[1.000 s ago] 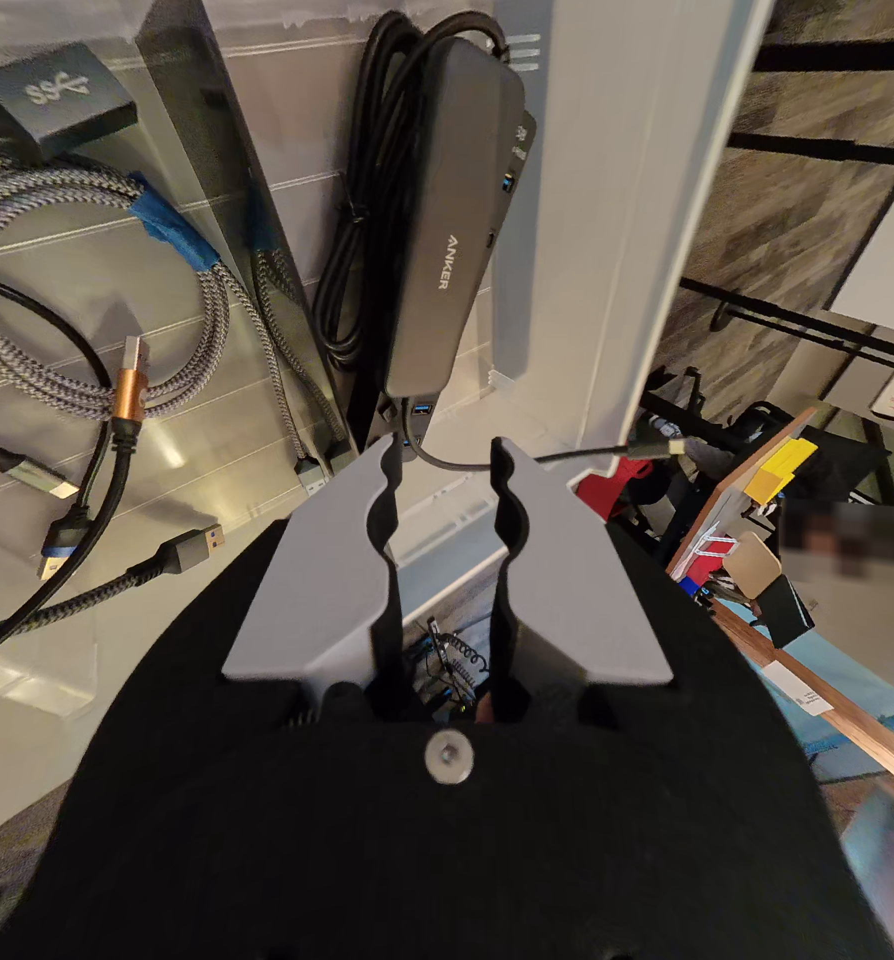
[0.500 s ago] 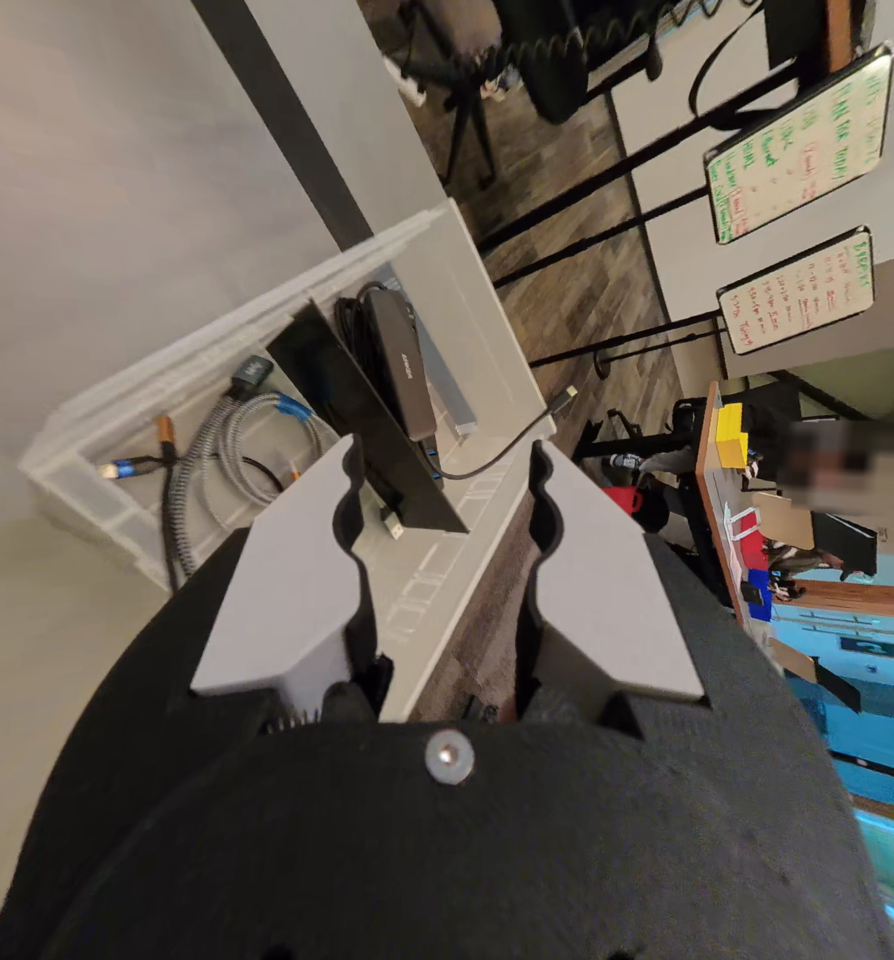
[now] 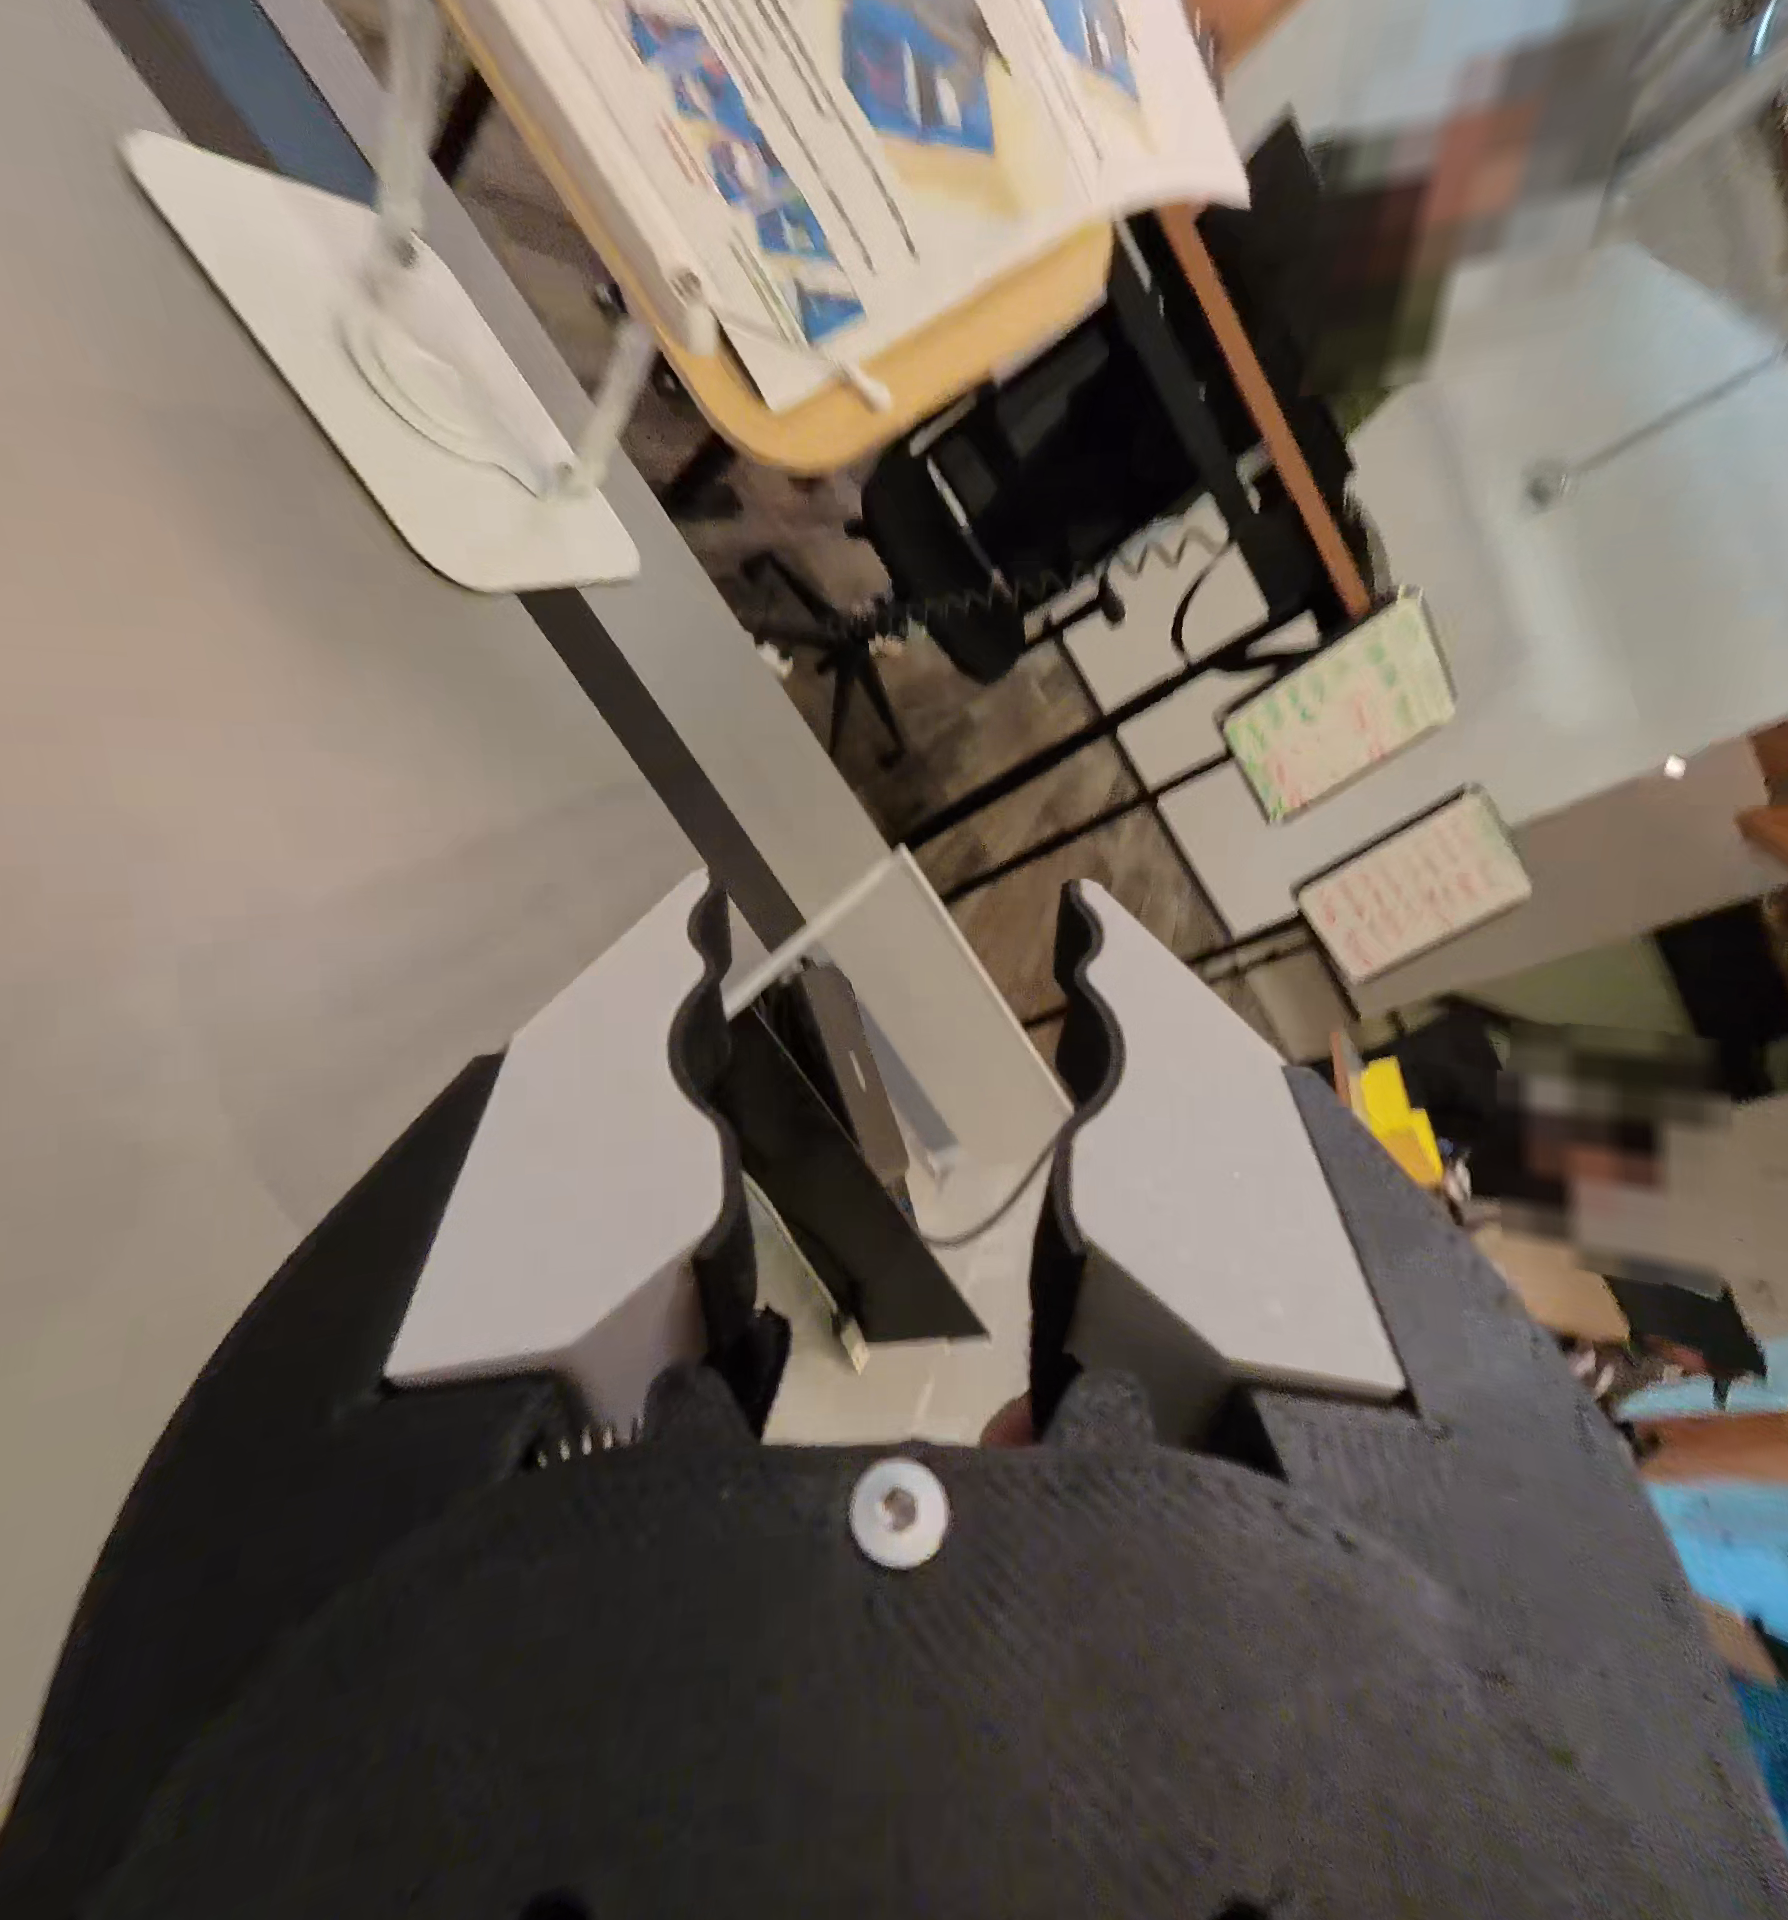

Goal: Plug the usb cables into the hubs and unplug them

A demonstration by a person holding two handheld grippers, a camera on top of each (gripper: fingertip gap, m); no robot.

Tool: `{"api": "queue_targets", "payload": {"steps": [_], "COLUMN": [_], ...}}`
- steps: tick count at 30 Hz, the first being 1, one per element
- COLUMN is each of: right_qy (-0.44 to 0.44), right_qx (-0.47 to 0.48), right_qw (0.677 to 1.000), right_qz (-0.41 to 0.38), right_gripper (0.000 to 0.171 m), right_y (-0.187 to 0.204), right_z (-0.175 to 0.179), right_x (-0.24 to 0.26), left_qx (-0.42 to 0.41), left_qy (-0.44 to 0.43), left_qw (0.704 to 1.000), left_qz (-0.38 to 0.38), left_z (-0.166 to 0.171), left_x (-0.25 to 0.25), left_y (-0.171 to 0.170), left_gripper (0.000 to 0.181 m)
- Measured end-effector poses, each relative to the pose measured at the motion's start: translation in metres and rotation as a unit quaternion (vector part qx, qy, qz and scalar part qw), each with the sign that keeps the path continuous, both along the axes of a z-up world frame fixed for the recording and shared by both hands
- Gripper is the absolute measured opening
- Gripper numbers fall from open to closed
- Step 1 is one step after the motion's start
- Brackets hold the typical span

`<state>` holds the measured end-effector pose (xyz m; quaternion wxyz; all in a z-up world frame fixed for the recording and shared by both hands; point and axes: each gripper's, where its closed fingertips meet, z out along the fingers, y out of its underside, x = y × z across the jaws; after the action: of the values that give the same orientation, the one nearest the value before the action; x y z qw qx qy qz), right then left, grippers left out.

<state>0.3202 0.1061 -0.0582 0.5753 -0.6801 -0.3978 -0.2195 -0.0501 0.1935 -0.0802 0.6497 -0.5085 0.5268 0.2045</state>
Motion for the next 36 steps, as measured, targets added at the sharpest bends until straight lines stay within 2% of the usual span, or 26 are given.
{"api": "queue_targets", "payload": {"steps": [2, 5, 10, 13, 16, 21, 25, 28, 33, 36], "right_qy": [-0.006, 0.014, 0.104, 0.165, 0.202, 0.240, 0.268, 0.267, 0.296, 0.287], "right_qx": [0.020, 0.057, 0.134, 0.157, 0.146, 0.090, 0.075, 0.073, 0.047, 0.049], "right_qw": [1.000, 0.997, 0.978, 0.958, 0.951, 0.949, 0.942, 0.942, 0.930, 0.930], "right_qz": [0.022, 0.051, 0.122, 0.175, 0.183, 0.184, 0.185, 0.191, 0.211, 0.225], "right_gripper": [0.061, 0.060, 0.060, 0.057, 0.057, 0.061, 0.061, 0.061, 0.064, 0.064], "right_y": [-0.007, -0.003, 0.016, 0.023, 0.042, 0.071, 0.073, 0.073, 0.073, 0.073], "right_z": [0.001, 0.025, 0.091, 0.109, 0.098, 0.060, 0.042, 0.029, 0.006, 0.014], "right_x": [-0.022, -0.051, -0.093, -0.113, -0.119, -0.120, -0.113, -0.115, -0.140, -0.157], "left_qx": [0.020, 0.037, 0.056, 0.059, 0.058, 0.022, 0.038, 0.008, 0.016, 0.013], "left_qy": [0.005, -0.032, -0.092, -0.103, -0.101, -0.129, -0.098, -0.116, -0.080, -0.075], "left_qw": [1.000, 0.999, 0.994, 0.992, 0.992, 0.991, 0.994, 0.992, 0.994, 0.994], "left_qz": [0.015, 0.020, -0.009, -0.032, -0.044, -0.039, -0.031, -0.058, -0.072, -0.073], "left_z": [0.001, 0.016, 0.050, 0.058, 0.053, 0.037, 0.024, 0.013, -0.003, -0.006], "left_x": [-0.023, -0.034, -0.002, 0.015, 0.014, 0.004, 0.009, 0.021, 0.037, 0.040], "left_y": [-0.007, -0.008, 0.000, 0.003, 0.009, 0.025, 0.028, 0.021, 0.009, 0.011], "left_gripper": [0.072, 0.068, 0.069, 0.068, 0.067, 0.065, 0.064, 0.064, 0.064, 0.064]}}
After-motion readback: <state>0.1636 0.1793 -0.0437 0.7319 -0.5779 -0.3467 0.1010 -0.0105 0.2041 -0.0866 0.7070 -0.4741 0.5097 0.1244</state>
